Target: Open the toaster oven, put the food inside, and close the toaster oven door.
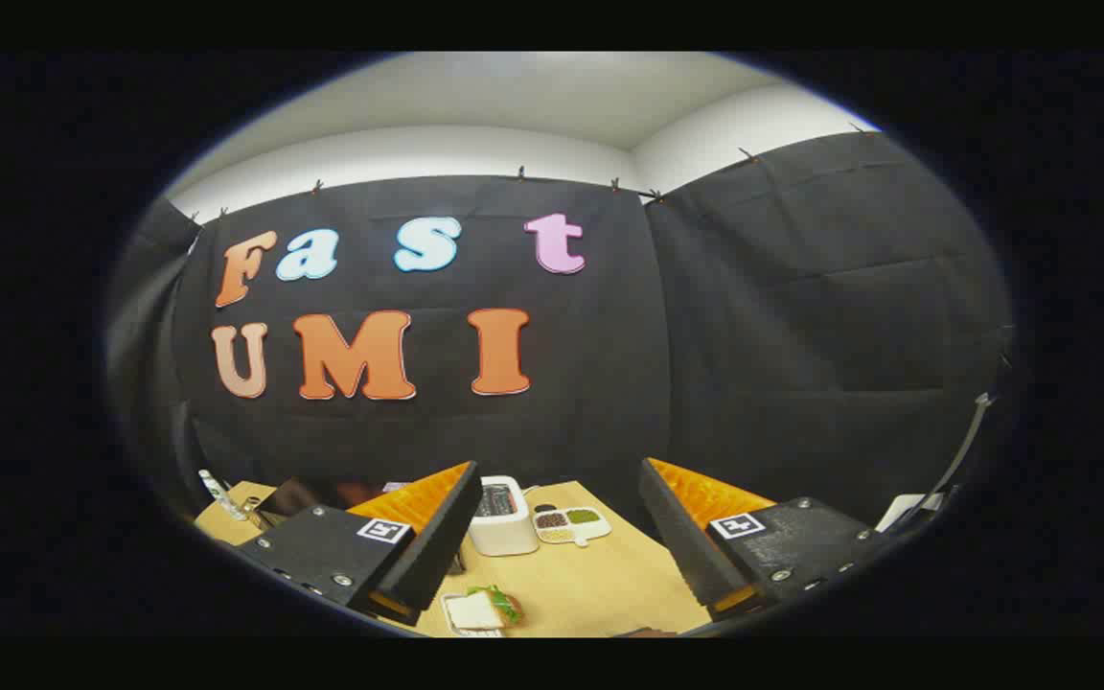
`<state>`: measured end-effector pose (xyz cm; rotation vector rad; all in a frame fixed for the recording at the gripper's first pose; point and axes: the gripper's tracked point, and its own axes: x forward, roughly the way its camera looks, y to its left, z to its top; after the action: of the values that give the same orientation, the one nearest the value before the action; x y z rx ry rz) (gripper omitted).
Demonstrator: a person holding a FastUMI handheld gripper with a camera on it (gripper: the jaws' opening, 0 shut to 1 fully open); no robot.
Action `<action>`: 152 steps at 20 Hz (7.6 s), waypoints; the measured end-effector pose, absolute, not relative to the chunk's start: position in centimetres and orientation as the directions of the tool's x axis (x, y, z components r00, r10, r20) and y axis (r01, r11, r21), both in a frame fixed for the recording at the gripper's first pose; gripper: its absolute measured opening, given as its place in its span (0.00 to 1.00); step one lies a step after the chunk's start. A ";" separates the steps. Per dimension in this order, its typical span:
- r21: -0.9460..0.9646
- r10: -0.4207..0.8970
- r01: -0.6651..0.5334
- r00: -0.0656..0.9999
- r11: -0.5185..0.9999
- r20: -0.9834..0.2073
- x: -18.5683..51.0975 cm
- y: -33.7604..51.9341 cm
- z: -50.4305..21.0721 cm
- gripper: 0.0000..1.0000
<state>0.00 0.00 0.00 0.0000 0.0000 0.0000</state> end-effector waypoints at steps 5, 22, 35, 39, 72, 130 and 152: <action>-0.005 -0.015 0.015 1.000 1.000 -0.007 0.7 1.0 0.7 0.98; -0.015 0.044 -0.045 0.998 0.999 -0.047 -4.0 10.2 -3.2 0.98; 0.044 0.249 -0.245 0.949 0.969 -0.194 4.5 27.8 -15.1 0.98; 0.015 0.282 -0.289 0.921 0.957 -0.269 7.1 31.5 -18.7 0.98; -0.022 0.250 -0.290 0.858 0.957 -0.448 -1.9 29.3 -25.9 0.99; 0.174 0.270 -0.337 0.264 0.925 -0.926 -1.4 4.6 -32.4 0.99; 0.330 0.390 -0.230 0.302 0.916 -0.870 -2.0 8.9 -28.6 0.29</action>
<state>-2.02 8.90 -28.64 0.1531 1.1960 0.4127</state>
